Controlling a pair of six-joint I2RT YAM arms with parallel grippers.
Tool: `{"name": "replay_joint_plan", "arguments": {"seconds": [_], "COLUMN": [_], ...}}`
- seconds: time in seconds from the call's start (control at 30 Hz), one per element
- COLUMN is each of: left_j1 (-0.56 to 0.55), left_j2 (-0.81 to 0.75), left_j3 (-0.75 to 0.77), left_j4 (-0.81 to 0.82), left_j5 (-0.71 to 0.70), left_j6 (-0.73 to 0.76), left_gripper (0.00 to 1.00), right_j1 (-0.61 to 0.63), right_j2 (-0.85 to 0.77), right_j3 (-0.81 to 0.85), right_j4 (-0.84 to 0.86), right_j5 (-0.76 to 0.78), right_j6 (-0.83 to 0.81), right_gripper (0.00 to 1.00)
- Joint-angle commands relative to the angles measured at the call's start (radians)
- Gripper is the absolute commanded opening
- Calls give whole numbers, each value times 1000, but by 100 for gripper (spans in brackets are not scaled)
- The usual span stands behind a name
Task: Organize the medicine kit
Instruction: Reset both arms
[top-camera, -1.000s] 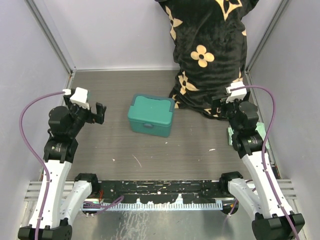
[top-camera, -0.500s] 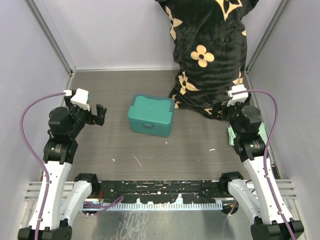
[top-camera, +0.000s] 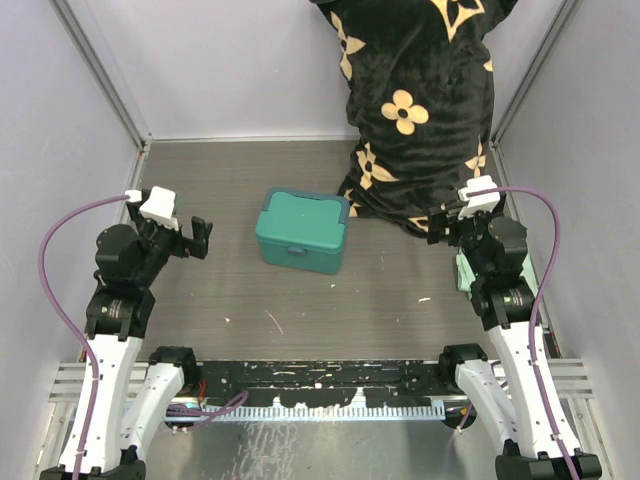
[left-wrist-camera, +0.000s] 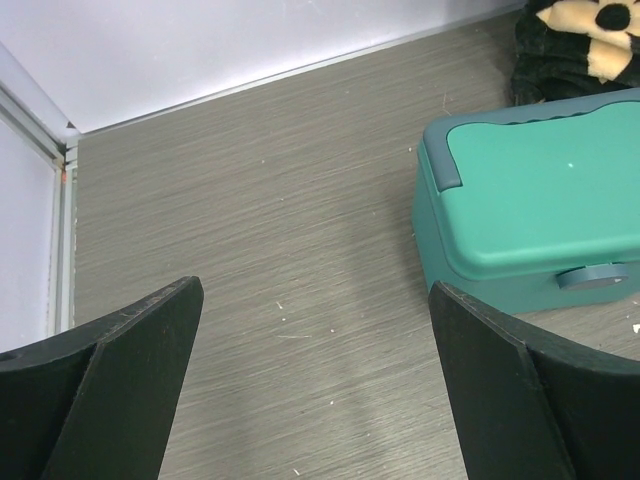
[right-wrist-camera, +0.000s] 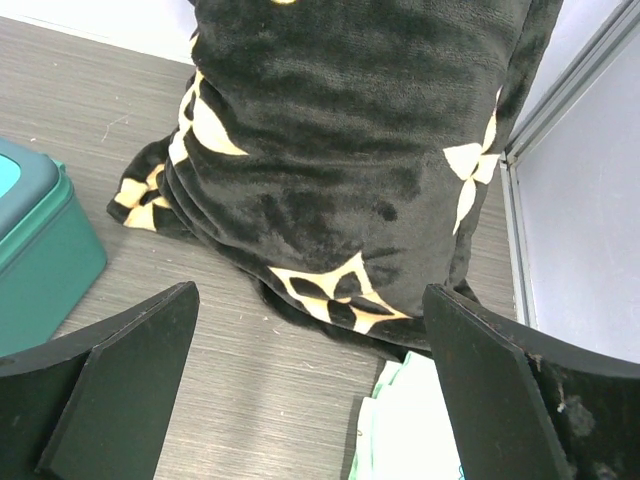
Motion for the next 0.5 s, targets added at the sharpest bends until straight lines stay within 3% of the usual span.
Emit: {"name": "replay_joint_plan", "arguments": {"seconds": [0.0, 0.47], "left_j1": [-3, -5], "left_j2": [-7, 2], "left_j3": [19, 9], "left_j4": [-1, 0], "left_j5": [11, 7], "left_j6": [-8, -1], "left_gripper": [98, 98], "right_j1": [-18, -31], "right_j2": [-34, -43], "right_j3": [17, 5], "right_j4": [-1, -31], "right_j5": [-31, -56], "right_j6": [-27, -71], "right_gripper": [100, 100]}}
